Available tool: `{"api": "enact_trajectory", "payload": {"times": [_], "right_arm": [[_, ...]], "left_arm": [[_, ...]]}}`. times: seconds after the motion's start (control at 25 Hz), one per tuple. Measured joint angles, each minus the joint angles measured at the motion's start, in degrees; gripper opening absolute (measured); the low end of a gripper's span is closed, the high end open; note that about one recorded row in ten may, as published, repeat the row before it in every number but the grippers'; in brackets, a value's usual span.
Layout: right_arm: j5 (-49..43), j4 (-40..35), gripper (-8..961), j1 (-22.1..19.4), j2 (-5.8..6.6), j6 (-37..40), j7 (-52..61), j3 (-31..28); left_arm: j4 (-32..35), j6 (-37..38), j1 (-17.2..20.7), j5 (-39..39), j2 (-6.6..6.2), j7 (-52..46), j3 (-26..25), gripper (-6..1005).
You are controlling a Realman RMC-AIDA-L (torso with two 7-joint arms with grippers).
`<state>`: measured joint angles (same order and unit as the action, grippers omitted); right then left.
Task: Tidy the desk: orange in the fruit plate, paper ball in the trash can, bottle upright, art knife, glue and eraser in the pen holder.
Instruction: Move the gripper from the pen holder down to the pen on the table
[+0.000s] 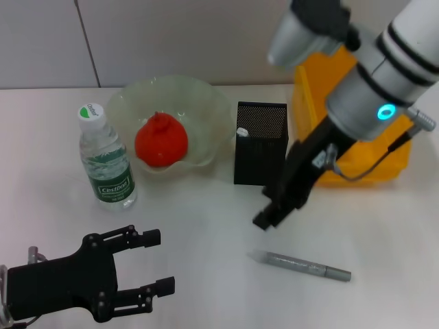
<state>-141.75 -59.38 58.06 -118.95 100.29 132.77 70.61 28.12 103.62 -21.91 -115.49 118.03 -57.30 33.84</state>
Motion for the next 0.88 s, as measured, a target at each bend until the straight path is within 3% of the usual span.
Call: {"api": "enact_trajectory", "payload": {"times": [0.32,0.88], "right_arm": [[-1.18,7.97,599,1.91,-0.27,-5.75,-1.1,10.75],[-1.17,14.63,559,3.72,-0.73,-9.84,-0.91,16.3]], "left_arm": [[0.0,-0.43,-0.16,0.0,0.0,0.03,0.0,785],[0.0,-0.45,-0.5,0.0,0.09,0.09,0.0,785]]}}
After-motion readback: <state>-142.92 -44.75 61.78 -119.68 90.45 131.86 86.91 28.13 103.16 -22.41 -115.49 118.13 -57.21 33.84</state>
